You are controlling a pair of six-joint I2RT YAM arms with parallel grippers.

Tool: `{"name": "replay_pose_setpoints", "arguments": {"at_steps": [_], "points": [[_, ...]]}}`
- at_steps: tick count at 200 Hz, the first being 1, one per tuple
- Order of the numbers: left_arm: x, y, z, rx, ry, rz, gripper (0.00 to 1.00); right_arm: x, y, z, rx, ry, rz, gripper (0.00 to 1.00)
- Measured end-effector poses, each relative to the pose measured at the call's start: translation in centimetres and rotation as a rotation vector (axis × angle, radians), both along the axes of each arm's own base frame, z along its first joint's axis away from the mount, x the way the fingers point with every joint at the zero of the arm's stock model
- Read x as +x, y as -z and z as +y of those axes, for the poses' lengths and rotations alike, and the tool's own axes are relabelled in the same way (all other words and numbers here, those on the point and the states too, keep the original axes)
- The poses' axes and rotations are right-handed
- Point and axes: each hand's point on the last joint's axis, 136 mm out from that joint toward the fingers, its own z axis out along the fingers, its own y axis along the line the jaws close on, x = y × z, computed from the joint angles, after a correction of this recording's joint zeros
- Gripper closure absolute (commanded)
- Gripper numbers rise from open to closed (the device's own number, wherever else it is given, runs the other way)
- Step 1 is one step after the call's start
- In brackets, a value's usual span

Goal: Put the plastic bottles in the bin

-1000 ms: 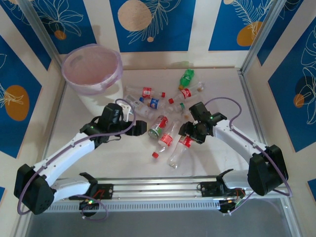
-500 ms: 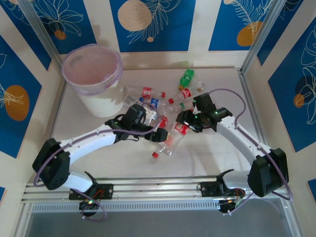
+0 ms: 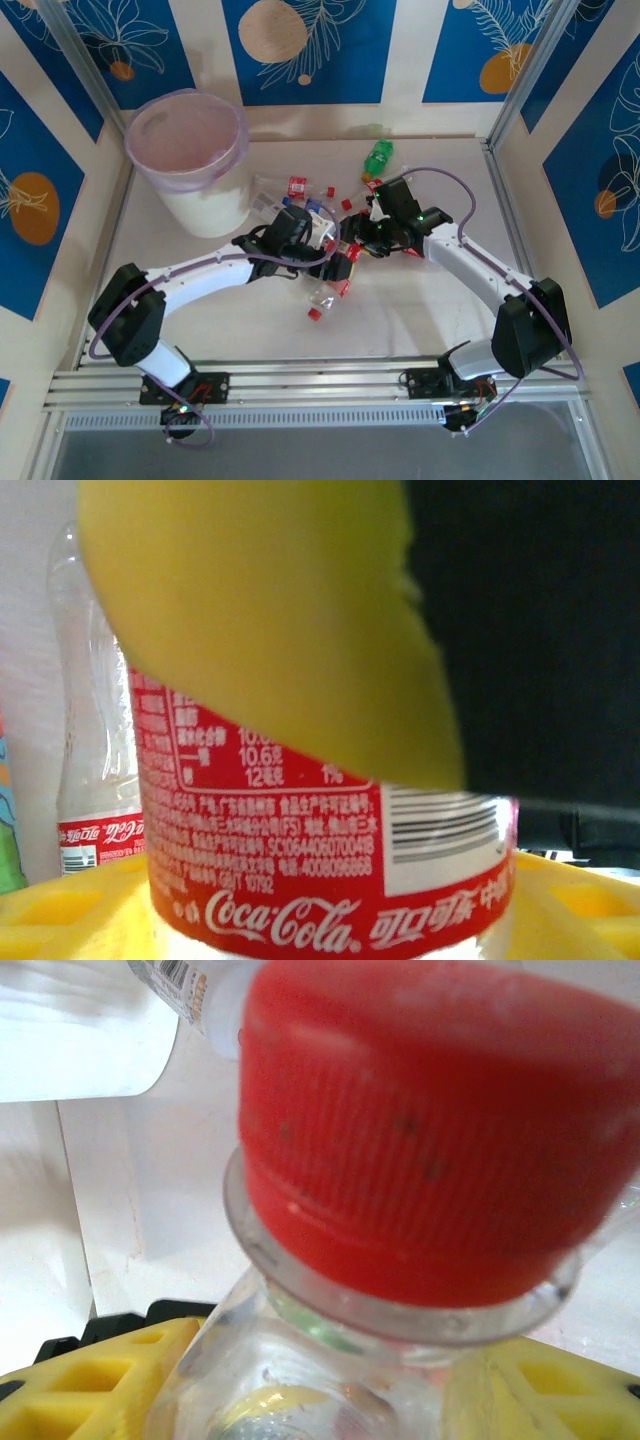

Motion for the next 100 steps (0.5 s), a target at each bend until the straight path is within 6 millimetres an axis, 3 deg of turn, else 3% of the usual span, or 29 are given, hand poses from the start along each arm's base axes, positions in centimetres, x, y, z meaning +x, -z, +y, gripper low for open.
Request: {"name": "replay_pose_setpoints", "arguments": {"at_steps": [16,34,50,100], "points": [[0.0,0.0,0.0,-0.001,-0.001,0.001,0.4,0.1,-0.1,0.1,0.003,-0.001,-0.004,0.36],[0.0,0.0,0.0,0.0,0.0,-0.001,0.46,0.2,-0.1,0.2,0.003,-0.008,-0.007,0.15],[0.2,-0.2,-0.1,-0.005,-0.005,-0.004,0.49,0.3,0.0,-0.2,-0.005,0.006,-0.002,0.06],[0.5,-0.4,-0.1,-0.007,-0.017,-0.01,0.56,0.3,0.2,-1.0,-0.029,0.025,0.002,0.01]]}}
